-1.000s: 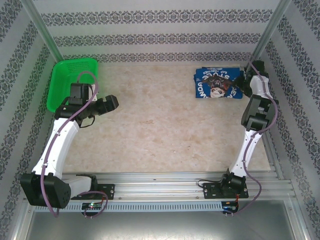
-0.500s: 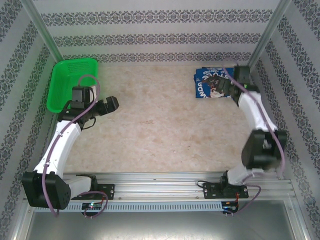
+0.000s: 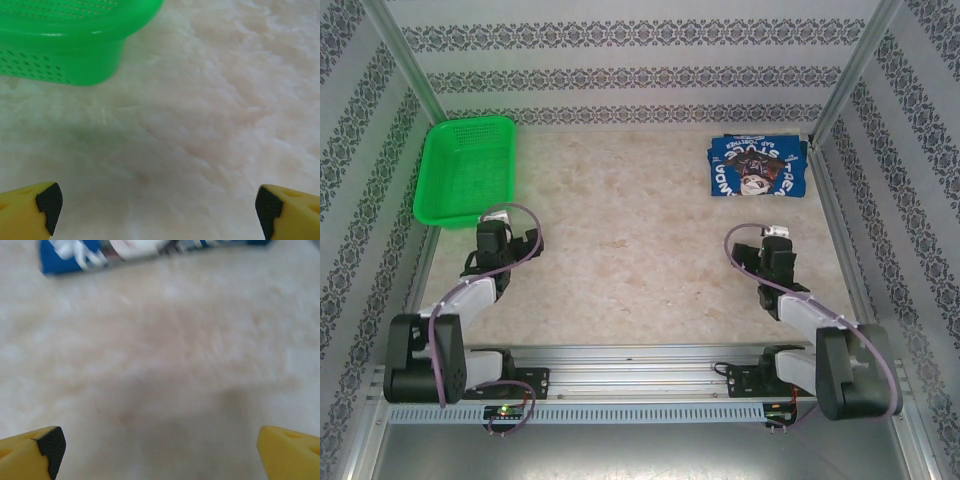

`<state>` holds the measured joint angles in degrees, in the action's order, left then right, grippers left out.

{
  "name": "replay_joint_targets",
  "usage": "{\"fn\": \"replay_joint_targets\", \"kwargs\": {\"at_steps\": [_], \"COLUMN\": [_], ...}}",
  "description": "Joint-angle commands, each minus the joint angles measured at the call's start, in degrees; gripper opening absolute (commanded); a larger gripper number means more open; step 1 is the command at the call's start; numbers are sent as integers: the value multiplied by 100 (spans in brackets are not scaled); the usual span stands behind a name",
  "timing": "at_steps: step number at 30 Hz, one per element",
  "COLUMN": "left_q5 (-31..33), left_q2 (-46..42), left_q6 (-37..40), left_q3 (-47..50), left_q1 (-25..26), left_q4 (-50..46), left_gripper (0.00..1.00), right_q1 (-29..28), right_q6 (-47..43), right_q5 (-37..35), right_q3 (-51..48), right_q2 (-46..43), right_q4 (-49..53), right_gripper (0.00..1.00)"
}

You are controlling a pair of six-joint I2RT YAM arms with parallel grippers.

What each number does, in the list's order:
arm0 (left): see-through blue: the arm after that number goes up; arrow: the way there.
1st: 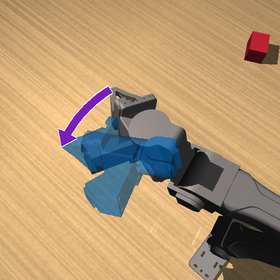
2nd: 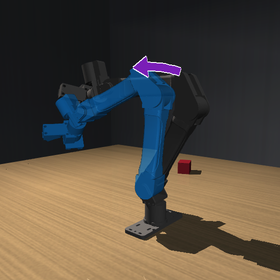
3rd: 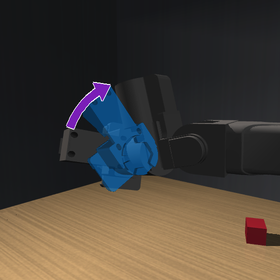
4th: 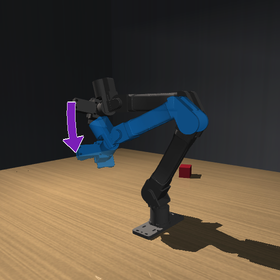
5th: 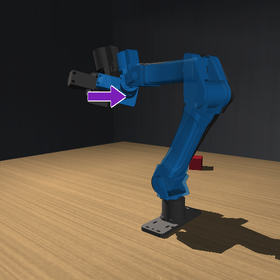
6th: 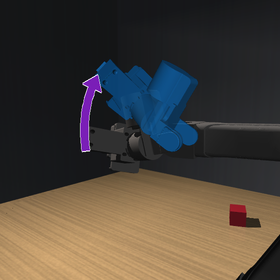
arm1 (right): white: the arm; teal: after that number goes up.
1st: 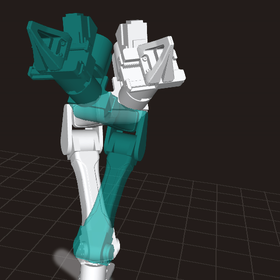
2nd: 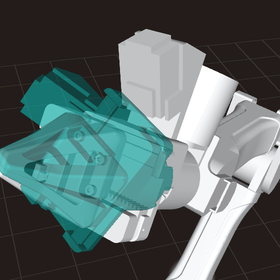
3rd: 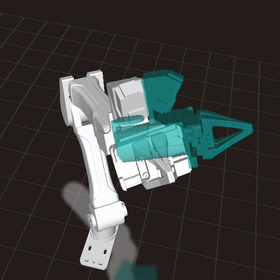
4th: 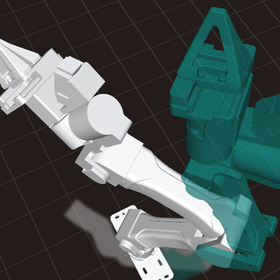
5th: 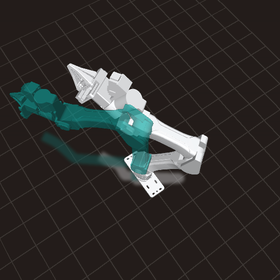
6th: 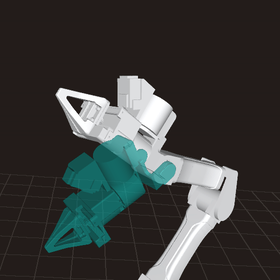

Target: Fold and stack the t-shirts

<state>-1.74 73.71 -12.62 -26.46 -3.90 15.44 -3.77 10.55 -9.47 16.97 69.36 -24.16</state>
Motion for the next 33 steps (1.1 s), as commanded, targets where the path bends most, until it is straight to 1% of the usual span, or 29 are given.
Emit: {"fn": "replay_joint_targets", "kwargs": {"at_steps": [1, 2, 3, 4, 6, 7, 8, 9, 10, 11, 12, 13, 14, 16, 18, 19, 21, 27, 30, 33], "left_q5": [-58, -11, 98, 64, -560, -837, -962, -884, -798, -743, -642, -547, -546, -518, -525, -522, -529, -529, -530, -532], "left_q2": [585, 790, 958, 1099, 1123, 1253, 1401, 1605, 1842, 1746, 1603, 1693, 1767, 1680, 1722, 1693, 1716, 1708, 1708, 1708], "left_q6": [550, 599, 635, 588, 810, 924, 988, 1027, 986, 985, 1030, 1070, 1069, 1075, 1067, 1069, 1069, 1069, 1069, 1069], "left_q3": [21, 107, 229, 291, 242, 397, 542, 666, 699, 633, 479, 491, 539, 467, 523, 511, 527, 528, 528, 528], "left_q1": [-84, -86, -102, -137, -164, -155, -146, -85, -85, -76, -27, 32, 38, 43, 47, 47, 47, 47, 47, 47], "left_q4": [1893, 2235, 2703, 2981, 2854, 3303, 3750, 4125, 4559, 4279, 3703, 3837, 4109, 3824, 4013, 3936, 4018, 3993, 3992, 3993], "left_gripper": [100, 100, 100, 100, 100, 100, 100, 100, 100, 100, 100, 100, 100, 100, 100, 100, 100, 100, 100, 100], "right_q1": [-206, -338, -403, -302, 43, 155, 264, 314, 247, 257, 276, 187, 150, 157, 114, 56, 104, 108, 201, 192], "right_q6": [-627, -1038, -1293, -1242, -912, -777, -661, -570, -645, -601, -607, -675, -698, -693, -760, -778, -741, -741, -697, -713], "right_q5": [-58, -123, -362, -368, -57, 3, 22, -15, -27, -77, -78, -235, -298, -243, -294, -427, -306, -288, -108, -115], "right_q3": [569, 600, 405, 315, 310, 175, 73, 83, 148, 236, 236, 237, 237, 362, 364, 381, 379, 403, 417, 370], "right_q2": [526, 617, 762, 850, 1077, 1333, 1646, 1939, 1824, 1634, 1654, 1810, 1832, 1657, 1716, 1708, 1706, 1719, 1721, 1697], "right_q4": [-1079, -1299, -2049, -2374, -2527, -2932, -3314, -3774, -3439, -2880, -2836, -3204, -3289, -2811, -3008, -2940, -2930, -2906, -2872, -2927], "right_gripper": [98, 98, 98, 98, 98, 98, 98, 98, 98, 98, 98, 98, 98, 98, 98, 98, 98, 98, 98, 98]}}
